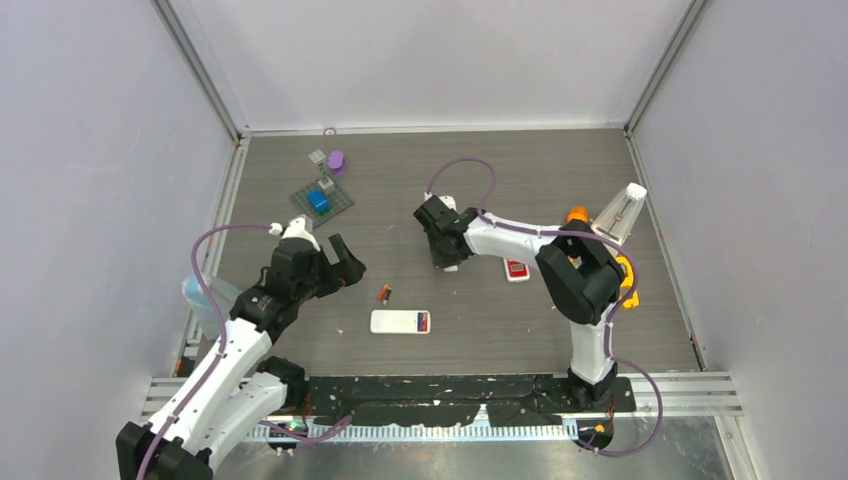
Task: Load the batteries into the remote control
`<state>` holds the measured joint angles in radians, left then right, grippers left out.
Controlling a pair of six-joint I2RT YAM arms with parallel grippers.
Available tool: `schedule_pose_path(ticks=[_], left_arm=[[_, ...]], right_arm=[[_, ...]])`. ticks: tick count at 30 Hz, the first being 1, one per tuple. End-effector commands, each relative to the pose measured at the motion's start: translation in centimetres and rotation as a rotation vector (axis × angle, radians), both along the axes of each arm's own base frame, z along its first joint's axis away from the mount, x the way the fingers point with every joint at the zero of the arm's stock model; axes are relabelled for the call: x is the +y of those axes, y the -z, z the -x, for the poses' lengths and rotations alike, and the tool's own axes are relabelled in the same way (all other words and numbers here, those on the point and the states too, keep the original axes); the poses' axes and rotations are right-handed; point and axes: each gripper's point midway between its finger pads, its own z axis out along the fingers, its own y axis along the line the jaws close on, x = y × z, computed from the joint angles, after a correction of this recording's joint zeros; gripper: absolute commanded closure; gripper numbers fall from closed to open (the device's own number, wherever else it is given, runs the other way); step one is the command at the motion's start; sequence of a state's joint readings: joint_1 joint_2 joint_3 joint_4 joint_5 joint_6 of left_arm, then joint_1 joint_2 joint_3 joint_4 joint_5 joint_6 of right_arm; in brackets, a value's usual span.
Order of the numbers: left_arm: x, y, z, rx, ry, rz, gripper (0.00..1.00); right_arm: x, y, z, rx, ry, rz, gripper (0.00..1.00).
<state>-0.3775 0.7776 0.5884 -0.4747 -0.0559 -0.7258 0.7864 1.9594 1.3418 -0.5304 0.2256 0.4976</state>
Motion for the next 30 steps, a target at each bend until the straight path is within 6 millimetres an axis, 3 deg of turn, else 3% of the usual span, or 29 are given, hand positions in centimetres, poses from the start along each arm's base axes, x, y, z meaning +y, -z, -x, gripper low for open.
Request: schedule_pose_path(ticks=[1,4,10,15,16,17,18,19,22,26,30], left_arm=[[-1.2,-4.4,-1.0,-0.13,0.026,0.094,0.03],[-2.3,-6.6,-0.8,-0.191,0.067,0.166,0.03],[-3.7,-13.8,-0.5,-0.404,0.113,0.353,0.03],[-5.4,-22.3,1.3,-0.602,0.22,0.582,0.03],[-5.8,-24.2,1.9,-0.64,0.253,0.631,0.04],[-6.1,-25.9,2.5,-0.665,0.286,0.683,0.06],[-6.5,-27.7,3.1,-0.674,0.324,0.735,0.08],[-7.0,-29.4,3.9,-0.681,0.374,0.781,0.1],[-7.7,-34.1,5.6,-0.69,0.467,0.919,0.12],[-7.5,-39.6,7.4,-0.758,0.556,1.124,0.12],[-7.7,-42.8,7.9,-0.745,0.622,1.249,0.13]], right_arm=[[2.3,-6.4,-0.6,-0.084,-0.052,-0.209,0.95],[3.4,-10.5,-0.3,-0.114,-0.066,-0.338,0.95],[6.1,-22.7,2.4,-0.197,-0.179,-0.736,0.95],[7.4,-32.6,6.4,-0.27,-0.375,-1.083,0.95],[7.4,-35.9,7.7,-0.3,-0.435,-1.186,0.95],[7.3,-37.1,8.4,-0.308,-0.461,-1.228,0.95],[7.0,-40.1,9.7,-0.329,-0.508,-1.325,0.95],[6.9,-41.5,10.3,-0.332,-0.528,-1.378,0.95],[5.6,-48.6,13.3,-0.351,-0.63,-1.644,0.95],[3.9,-53.7,15.5,-0.308,-0.691,-1.877,0.95],[3.0,-56.5,16.7,-0.282,-0.732,-1.984,0.95]])
